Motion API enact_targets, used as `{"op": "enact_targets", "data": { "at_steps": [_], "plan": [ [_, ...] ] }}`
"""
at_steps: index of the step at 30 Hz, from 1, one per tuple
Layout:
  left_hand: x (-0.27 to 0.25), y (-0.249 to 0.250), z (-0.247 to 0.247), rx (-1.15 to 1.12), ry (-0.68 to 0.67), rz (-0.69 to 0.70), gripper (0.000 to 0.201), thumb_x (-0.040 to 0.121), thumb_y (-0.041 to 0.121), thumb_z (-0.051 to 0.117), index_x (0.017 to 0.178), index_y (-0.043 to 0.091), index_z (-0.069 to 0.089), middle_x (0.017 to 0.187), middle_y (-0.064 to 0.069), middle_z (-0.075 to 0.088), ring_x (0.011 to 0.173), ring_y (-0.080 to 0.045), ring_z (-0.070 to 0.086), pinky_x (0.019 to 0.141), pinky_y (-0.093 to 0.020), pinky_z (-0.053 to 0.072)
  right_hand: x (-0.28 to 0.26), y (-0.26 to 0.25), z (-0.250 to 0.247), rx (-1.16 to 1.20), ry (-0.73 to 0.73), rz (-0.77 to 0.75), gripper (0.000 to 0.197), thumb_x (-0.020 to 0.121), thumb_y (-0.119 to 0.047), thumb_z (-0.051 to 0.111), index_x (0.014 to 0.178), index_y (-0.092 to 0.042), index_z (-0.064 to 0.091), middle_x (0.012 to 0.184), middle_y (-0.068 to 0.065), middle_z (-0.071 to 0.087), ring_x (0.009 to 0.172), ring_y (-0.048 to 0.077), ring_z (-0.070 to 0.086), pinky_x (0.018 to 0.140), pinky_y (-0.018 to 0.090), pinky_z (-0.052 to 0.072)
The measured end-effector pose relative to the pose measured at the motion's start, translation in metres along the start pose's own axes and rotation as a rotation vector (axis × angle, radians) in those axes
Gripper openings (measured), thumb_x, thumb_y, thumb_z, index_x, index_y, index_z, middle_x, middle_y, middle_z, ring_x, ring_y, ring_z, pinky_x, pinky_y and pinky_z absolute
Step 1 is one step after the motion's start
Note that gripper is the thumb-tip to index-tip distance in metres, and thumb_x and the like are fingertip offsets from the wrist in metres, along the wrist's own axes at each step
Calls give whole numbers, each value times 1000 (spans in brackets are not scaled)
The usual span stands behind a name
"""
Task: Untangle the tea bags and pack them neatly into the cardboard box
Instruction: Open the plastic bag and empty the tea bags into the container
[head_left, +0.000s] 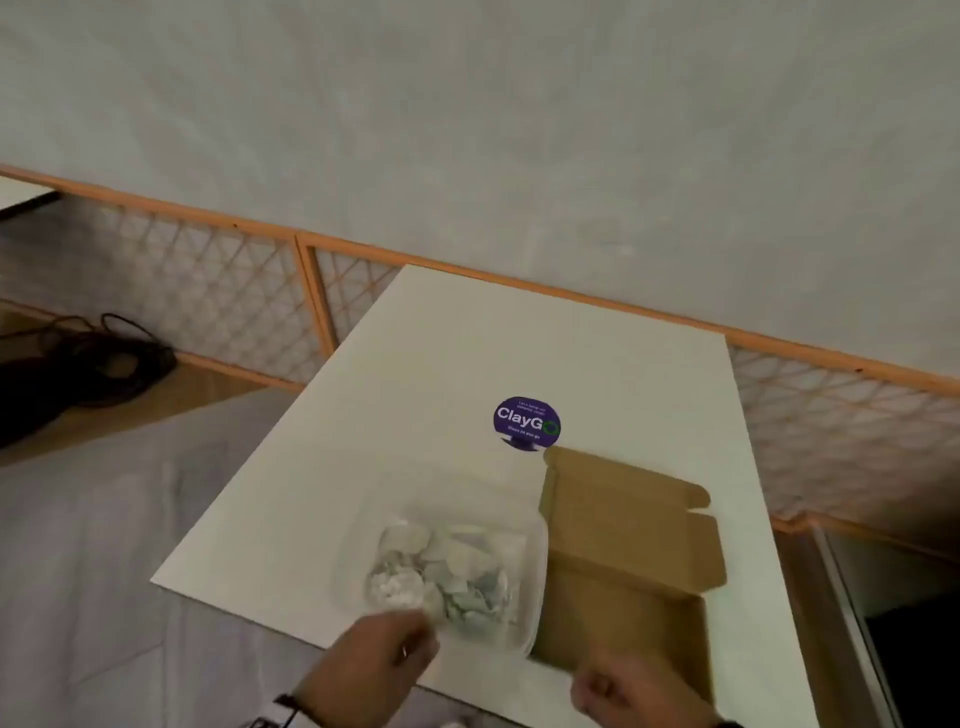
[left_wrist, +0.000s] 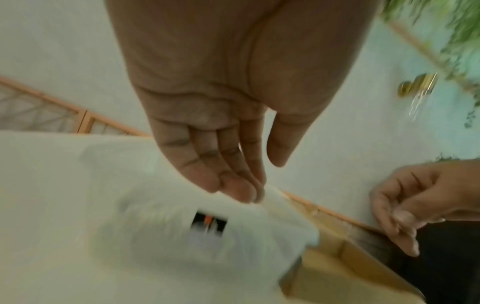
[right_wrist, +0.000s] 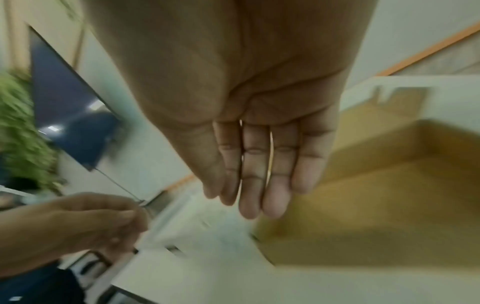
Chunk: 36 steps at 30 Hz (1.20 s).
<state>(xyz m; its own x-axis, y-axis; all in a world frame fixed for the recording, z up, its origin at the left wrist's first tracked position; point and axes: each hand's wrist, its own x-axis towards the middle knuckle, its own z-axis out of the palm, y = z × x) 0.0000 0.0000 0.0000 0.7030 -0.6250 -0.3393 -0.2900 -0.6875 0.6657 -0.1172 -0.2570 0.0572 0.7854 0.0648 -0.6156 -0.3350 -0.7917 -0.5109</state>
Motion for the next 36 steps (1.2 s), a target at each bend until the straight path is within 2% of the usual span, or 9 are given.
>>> {"op": "enact_targets", "data": {
  "at_steps": [3, 8, 12, 18, 24, 25, 28, 33, 36],
  "plan": [
    [35, 8, -16, 81, 186, 74, 30, 85, 48, 42, 98, 29, 62, 97, 11, 59, 92, -5, 55, 79, -18, 43, 39, -36, -21, 52, 161, -130, 14, 91, -19, 51, 81, -24, 58, 78, -9, 57, 68, -6, 54, 63, 8, 41],
    [68, -5, -4, 418, 75, -57, 47, 92, 39, 47, 137, 26, 42, 144, 0, 33, 134, -24, 30, 99, -36, 42, 113, -43, -20, -351, 264, -236, 22, 93, -21, 45, 109, -16, 58, 113, 4, 54, 108, 22, 50, 87, 30, 38],
    [78, -22, 11, 446, 67, -49, 66, 75, 58, 25, 132, 32, 44, 138, 4, 39, 128, -23, 38, 97, -39, 45, 145, -29, -9, -551, 261, -263, 25, 92, -25, 46, 114, -17, 54, 120, 3, 49, 113, 23, 44, 91, 34, 39],
    [77, -39, 20, 286, 294, 53, 56, 82, 43, 58, 135, 33, 46, 131, 14, 46, 120, -12, 45, 96, -30, 43, 159, -14, 6, -621, 222, -203, 45, 83, -35, 61, 122, -24, 42, 141, 5, 29, 127, 26, 31, 102, 38, 36],
    [79, -41, 24, 202, 415, 97, 61, 76, 33, 65, 133, 36, 44, 118, 15, 53, 110, -10, 49, 89, -30, 45, 166, -24, 12, -736, 254, -61, 93, 78, -44, 67, 146, -22, 9, 132, 8, 46, 120, 28, 42, 93, 33, 37],
    [79, -40, 23, 191, 418, 87, 63, 75, 33, 66, 134, 36, 43, 120, 13, 52, 110, -11, 49, 89, -30, 45, 168, -28, 11, -745, 259, -18, 93, 76, -46, 69, 146, -18, 14, 128, 9, 49, 117, 28, 44, 91, 33, 38],
    [77, -37, 23, 179, 418, 72, 77, 74, 36, 71, 141, 34, 34, 134, 4, 39, 118, -17, 43, 94, -35, 44, 167, -36, 13, -764, 283, -6, 65, 70, -50, 73, 117, -11, 50, 108, 6, 57, 98, 25, 52, 77, 30, 39],
    [74, -32, 20, 218, 536, 121, 105, 71, 43, 76, 150, 31, 9, 155, -5, 4, 142, -26, 6, 111, -45, 23, 157, -39, 14, -630, 442, -172, 27, 79, -21, 69, 88, -15, 45, 96, 6, 44, 85, 22, 45, 68, 28, 32],
    [71, -27, 16, 258, 566, 176, 108, 69, 41, 78, 150, 34, 7, 156, -3, 9, 142, -27, 7, 114, -47, 21, 150, -37, 14, -656, 526, -298, 13, 82, -4, 56, 93, -11, 52, 96, 5, 44, 88, 23, 48, 70, 30, 35]
  ]
}}
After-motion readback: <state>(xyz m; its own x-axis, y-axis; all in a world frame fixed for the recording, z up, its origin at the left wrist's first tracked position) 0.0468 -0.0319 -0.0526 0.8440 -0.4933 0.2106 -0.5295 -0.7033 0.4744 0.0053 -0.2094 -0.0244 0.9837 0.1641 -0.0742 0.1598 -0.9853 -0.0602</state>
